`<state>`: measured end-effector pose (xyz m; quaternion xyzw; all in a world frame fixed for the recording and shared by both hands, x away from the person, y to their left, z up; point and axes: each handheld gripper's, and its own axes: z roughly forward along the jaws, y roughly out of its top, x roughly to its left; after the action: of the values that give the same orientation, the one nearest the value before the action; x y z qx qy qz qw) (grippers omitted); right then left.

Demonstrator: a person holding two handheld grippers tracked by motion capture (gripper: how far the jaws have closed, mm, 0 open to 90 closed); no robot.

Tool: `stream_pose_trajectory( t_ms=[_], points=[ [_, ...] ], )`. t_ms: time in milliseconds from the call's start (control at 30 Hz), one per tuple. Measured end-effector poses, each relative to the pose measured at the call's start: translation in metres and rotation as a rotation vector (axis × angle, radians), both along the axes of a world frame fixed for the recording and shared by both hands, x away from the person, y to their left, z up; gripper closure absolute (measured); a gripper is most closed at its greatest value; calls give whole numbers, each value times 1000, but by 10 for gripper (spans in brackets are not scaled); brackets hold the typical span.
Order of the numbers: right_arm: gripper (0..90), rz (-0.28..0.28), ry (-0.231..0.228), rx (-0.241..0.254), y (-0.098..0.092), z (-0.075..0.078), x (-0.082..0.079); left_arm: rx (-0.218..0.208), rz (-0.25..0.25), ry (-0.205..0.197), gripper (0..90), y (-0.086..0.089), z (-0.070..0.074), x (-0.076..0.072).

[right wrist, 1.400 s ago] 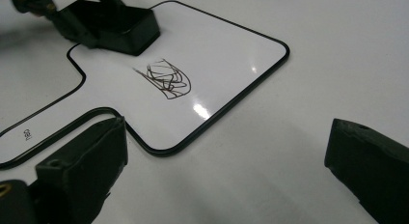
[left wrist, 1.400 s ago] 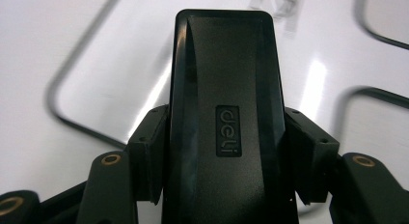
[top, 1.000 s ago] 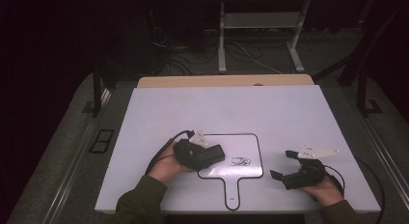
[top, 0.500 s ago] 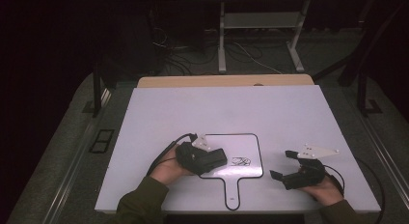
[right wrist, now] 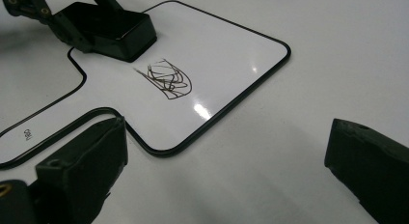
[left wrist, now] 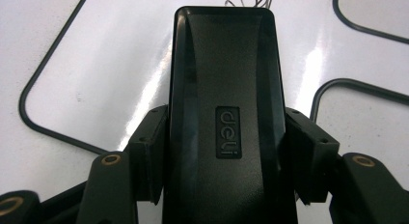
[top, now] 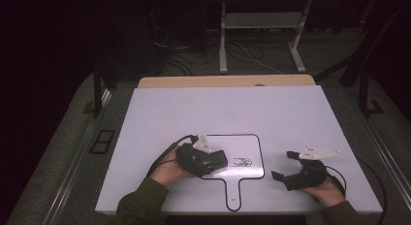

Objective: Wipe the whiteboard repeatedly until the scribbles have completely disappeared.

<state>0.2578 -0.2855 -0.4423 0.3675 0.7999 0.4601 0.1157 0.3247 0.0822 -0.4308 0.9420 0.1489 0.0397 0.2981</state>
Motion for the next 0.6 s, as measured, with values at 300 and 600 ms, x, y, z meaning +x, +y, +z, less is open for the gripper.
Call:
stream_pose_trajectory(
  t_ms=[300,600],
  points=[
    [4,0,1,-3,1,0,0,18,-5,14,392,-8,1,12],
    [4,-5,-2,-4,0,0,0,-2,1,20,392,-17,0,24]
  ],
)
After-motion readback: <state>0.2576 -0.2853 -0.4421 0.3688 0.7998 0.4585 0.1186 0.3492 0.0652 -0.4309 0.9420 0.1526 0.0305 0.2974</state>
